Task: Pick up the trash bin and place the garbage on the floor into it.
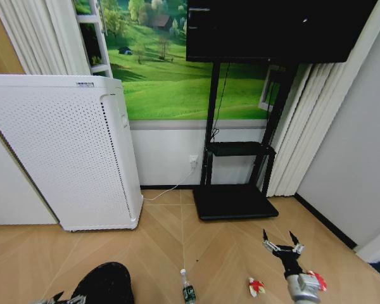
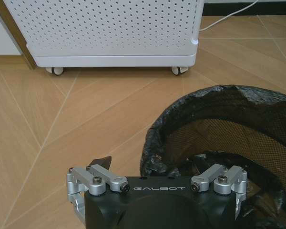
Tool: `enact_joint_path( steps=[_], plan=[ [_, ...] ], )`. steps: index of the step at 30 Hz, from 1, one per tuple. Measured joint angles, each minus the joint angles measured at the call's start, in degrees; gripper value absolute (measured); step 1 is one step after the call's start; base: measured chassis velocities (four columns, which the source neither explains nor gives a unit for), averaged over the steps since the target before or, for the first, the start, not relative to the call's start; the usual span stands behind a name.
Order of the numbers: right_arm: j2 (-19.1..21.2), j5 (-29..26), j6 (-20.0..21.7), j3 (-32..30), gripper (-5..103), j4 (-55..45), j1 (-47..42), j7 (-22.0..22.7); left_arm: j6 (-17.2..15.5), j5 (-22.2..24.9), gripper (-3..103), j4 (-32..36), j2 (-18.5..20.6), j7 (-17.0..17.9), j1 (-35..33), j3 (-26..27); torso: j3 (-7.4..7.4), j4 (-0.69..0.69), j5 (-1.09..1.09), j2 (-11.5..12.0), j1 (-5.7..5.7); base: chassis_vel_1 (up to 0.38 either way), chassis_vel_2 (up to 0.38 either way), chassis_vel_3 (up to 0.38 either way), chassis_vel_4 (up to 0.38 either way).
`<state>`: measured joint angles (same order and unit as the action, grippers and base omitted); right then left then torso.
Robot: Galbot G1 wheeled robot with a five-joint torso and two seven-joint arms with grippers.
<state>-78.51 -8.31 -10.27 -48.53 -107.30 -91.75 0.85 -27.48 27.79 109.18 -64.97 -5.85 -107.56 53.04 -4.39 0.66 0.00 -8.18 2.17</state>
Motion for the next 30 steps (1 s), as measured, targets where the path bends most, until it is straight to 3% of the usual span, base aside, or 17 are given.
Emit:
enact_joint_path(
  steps=[8,17,19,22,30],
  plan=[
    [-0.3,0.4,0.0,0.3,100,0.2,0.2,0.1,-2.1,2.9,97,-1.0,-0.2,0.1,0.4,-0.2,-0.01,0.0,0.0,0.0,0.0,0.0,0.0,0.0,0.0],
    [-0.3,0.6,-0.1,0.3,100,0.3,0.0,0.1,-2.2,2.5,95,-2.3,-1.2,0.1,1.2,-0.9,-0.01,-0.01,0.03,0.0,0.0,0.0,0.0,0.0,0.0],
    [-0.3,0.6,-0.2,0.3,100,0.2,-0.1,0.1,-2.1,2.4,85,-2.4,-1.3,0.0,1.4,-1.0,-0.01,-0.01,0.03,0.0,0.0,0.0,0.0,0.0,0.0],
    [-0.3,0.6,-0.4,0.2,100,0.2,-0.3,0.1,-2.0,2.1,81,-2.6,-1.4,-0.3,1.5,-1.0,-0.01,0.0,0.03,0.0,0.0,0.0,0.0,0.0,0.0],
    [-0.4,0.5,-0.7,0.0,100,-0.2,-0.5,0.4,-1.5,1.4,47,-2.7,-1.8,-1.1,1.7,-1.3,-0.02,0.0,0.01,0.0,0.0,0.0,0.0,0.0,0.0]
  ],
)
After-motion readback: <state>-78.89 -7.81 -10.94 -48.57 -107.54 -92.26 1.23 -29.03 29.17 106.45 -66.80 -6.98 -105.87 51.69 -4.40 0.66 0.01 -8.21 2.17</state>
